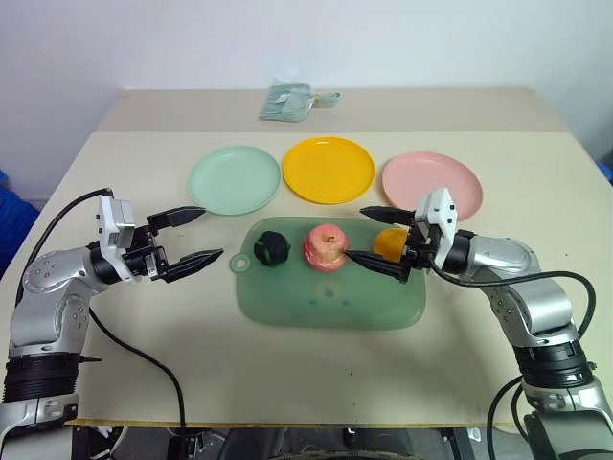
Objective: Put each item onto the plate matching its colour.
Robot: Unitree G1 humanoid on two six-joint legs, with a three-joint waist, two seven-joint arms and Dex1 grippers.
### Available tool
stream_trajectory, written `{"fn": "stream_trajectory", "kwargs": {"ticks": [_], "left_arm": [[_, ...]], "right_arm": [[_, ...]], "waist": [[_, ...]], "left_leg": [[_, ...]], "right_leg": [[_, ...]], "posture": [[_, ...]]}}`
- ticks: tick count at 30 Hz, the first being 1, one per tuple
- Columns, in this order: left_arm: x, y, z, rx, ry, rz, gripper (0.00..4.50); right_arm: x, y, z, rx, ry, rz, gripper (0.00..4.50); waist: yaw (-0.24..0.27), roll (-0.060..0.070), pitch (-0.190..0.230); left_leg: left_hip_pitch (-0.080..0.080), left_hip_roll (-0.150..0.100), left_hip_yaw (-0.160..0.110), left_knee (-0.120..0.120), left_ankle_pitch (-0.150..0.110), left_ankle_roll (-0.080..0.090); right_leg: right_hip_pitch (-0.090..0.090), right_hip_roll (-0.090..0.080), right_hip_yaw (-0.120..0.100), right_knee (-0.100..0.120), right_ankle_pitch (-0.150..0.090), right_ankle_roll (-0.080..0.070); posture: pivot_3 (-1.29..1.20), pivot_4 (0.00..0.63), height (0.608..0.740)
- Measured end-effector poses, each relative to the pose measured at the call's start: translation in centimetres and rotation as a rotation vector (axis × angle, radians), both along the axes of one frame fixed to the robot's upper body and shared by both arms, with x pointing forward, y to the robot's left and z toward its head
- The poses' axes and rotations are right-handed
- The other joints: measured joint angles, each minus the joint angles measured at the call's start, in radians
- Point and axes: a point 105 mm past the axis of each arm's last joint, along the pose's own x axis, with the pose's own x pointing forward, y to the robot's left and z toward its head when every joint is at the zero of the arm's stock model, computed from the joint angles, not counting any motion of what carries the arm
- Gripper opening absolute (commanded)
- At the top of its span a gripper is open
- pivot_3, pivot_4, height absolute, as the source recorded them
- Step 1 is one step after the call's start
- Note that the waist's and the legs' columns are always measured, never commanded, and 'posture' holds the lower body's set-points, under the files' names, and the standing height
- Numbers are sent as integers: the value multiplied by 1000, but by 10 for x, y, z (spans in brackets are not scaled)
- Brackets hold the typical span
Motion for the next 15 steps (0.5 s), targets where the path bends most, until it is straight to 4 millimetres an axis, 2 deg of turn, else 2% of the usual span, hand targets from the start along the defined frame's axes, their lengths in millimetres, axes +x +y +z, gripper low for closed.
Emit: {"fn": "stream_trajectory", "kwargs": {"ticks": [4,10,15], "left_arm": [[3,-2,4,-2,-13,-18,4500],[9,-9,12,-35,-30,-43,4500],[8,-23,3,-49,4,-103,4500]], "right_arm": [[-5,-2,-1,13,8,7,4411],[-6,-3,11,23,-24,-3,4411],[-4,0,19,19,-30,1,4411]], "waist": [[0,0,0],[0,0,0],[0,0,0]], "left_leg": [[0,0,0,0,0,0],[0,0,1,0,0,0],[0,0,1,0,0,0]], "right_leg": [[0,0,0,0,0,0],[0,0,1,0,0,0],[0,0,1,0,0,0]], "posture": [[0,150,740],[0,150,740],[0,150,740]]}}
